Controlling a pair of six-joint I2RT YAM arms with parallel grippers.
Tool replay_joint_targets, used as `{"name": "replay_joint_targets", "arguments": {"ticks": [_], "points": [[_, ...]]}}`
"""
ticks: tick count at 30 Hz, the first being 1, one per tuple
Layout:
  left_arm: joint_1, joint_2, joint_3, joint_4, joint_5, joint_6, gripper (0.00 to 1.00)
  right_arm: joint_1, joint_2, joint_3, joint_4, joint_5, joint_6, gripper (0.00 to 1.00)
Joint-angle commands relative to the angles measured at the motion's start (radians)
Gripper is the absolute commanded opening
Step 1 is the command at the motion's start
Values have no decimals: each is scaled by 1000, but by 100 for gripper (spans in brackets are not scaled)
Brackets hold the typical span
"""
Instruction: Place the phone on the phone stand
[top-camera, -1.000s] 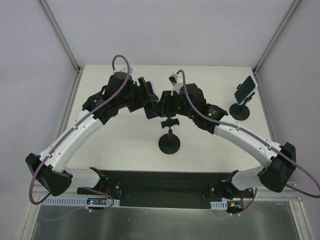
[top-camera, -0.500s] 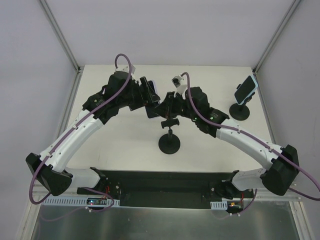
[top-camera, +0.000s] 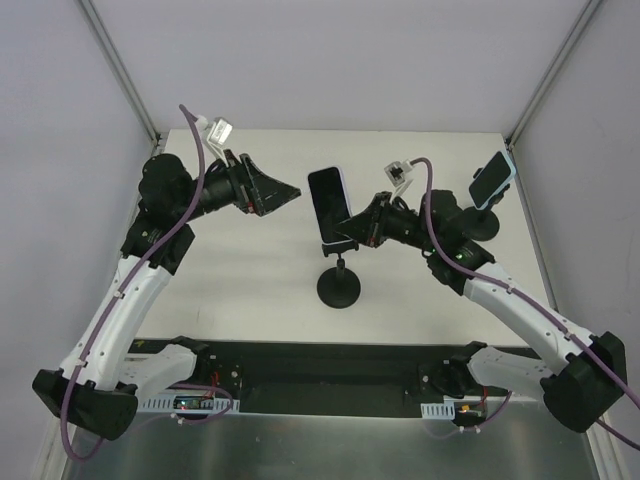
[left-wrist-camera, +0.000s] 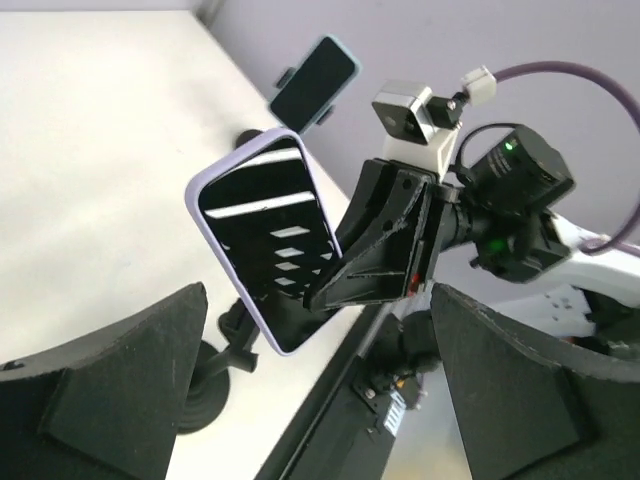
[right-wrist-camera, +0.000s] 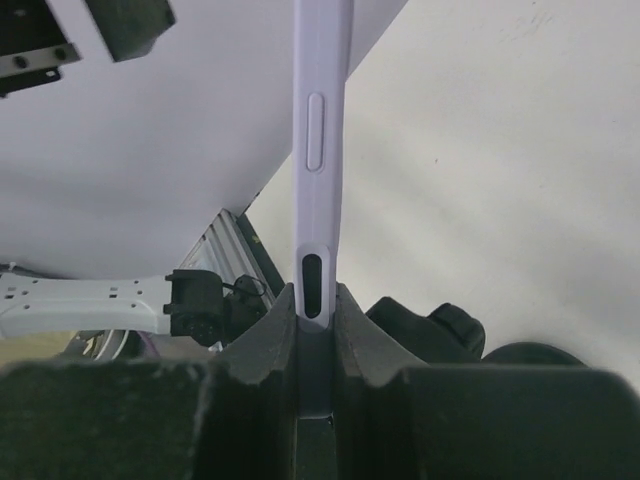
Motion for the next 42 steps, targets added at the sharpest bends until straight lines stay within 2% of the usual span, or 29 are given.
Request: {"name": "replay_joint_targets", "arguments": {"ticks": [1, 4, 7, 9, 10, 12, 13, 18, 23, 27, 31, 42], "points": [[68, 43, -88, 411, 406, -188, 91, -40, -120, -11, 216, -194, 35, 1], [68, 83, -88, 505, 462, -248, 96, -62, -169, -22, 242, -228, 43, 1], [68, 117, -74, 532, 479, -267, 97, -67, -196, -20, 249, -258, 45, 1], [56, 145, -77, 637, 514, -335, 93, -67, -201, -22, 253, -268, 52, 1], [47, 162, -80, 700, 526, -365, 87, -67, -199, -25, 258, -277, 54, 1], [4, 177, -71, 794, 549, -406, 80, -67, -196, -31, 278, -286, 62, 1], [-11, 186, -63, 795, 552, -402, 76, -67, -195, -31, 281, -289, 65, 1], [-100, 206, -34, 797, 532, -382, 74, -67, -186, -33, 313, -312, 77, 1], [-103, 246, -11, 797, 500, -431, 65, -67, -176, -42, 336, -335, 77, 1], [-102, 286, 12, 809, 497, -468, 53, -65, -183, -54, 347, -341, 77, 1], [-106, 324, 21, 861, 503, -534, 44, -67, -189, -69, 344, -340, 65, 1], [-129, 330, 21, 871, 494, -525, 26, -67, -193, -85, 315, -314, 28, 1]]}}
